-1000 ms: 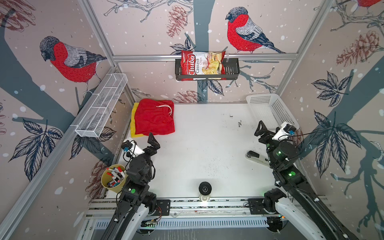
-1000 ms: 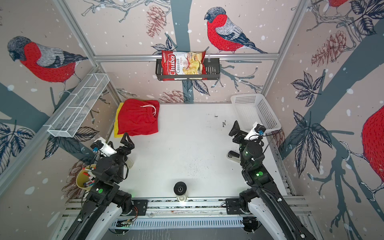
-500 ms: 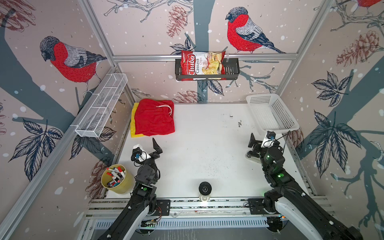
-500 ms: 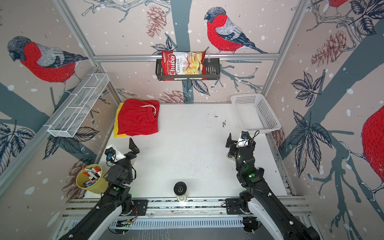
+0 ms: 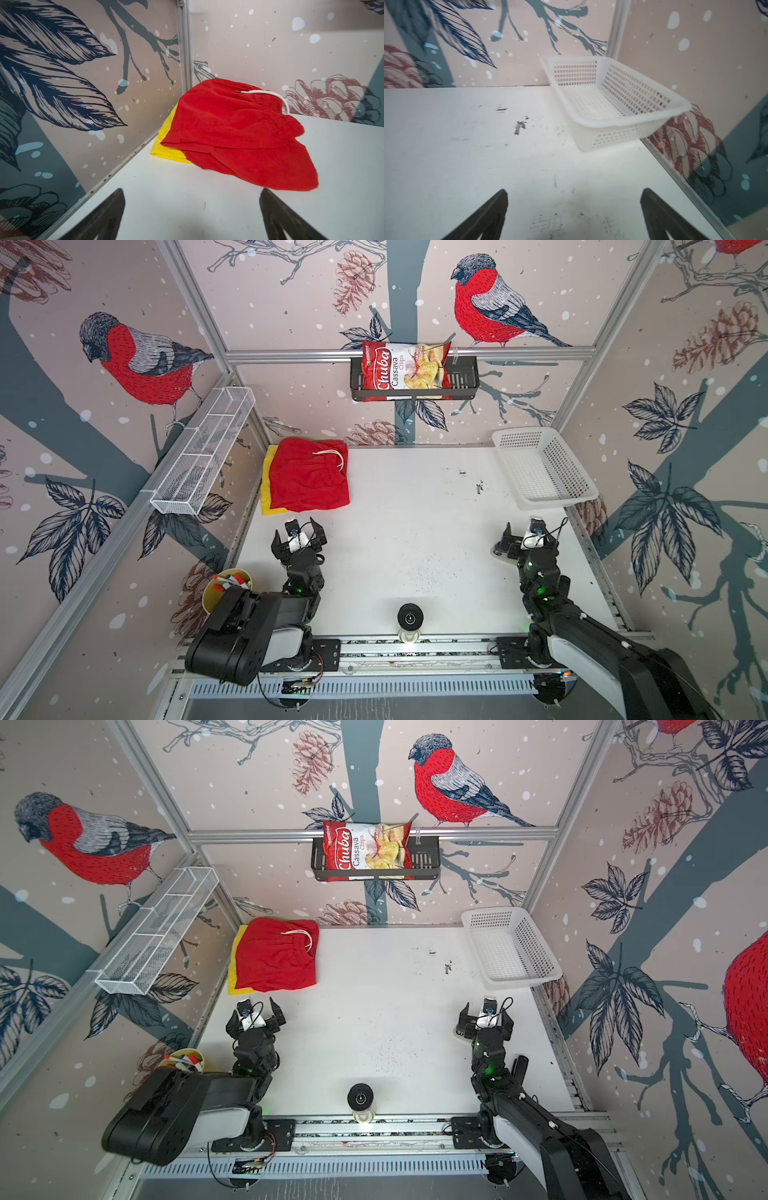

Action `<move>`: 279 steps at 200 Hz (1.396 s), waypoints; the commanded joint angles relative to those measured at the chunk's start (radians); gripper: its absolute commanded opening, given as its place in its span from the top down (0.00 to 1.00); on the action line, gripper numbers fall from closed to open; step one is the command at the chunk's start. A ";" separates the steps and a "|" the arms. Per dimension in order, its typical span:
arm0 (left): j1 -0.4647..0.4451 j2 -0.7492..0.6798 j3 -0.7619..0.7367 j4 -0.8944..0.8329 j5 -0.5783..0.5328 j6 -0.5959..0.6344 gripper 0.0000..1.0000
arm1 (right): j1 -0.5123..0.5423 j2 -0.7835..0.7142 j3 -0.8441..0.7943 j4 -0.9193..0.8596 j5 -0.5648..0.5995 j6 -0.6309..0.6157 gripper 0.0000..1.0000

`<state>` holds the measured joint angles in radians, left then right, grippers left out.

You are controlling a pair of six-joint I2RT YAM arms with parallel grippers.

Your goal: Fold and stack the shorts

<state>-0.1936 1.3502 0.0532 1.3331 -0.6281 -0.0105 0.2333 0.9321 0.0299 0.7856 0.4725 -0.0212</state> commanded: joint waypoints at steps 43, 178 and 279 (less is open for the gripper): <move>0.086 0.177 0.113 0.056 0.186 -0.026 0.01 | -0.209 0.382 0.215 0.185 -0.204 0.057 0.00; 0.106 0.216 0.125 0.095 0.255 -0.003 0.01 | -0.218 0.585 0.152 0.545 -0.466 0.030 0.00; 0.105 0.217 0.165 0.026 0.214 -0.014 0.01 | -0.241 0.581 0.229 0.375 -0.432 0.085 0.00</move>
<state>-0.0895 1.5673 0.2119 1.3529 -0.3973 -0.0223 -0.0029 1.5063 0.2394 1.1912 0.0414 0.0517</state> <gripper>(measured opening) 0.990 0.999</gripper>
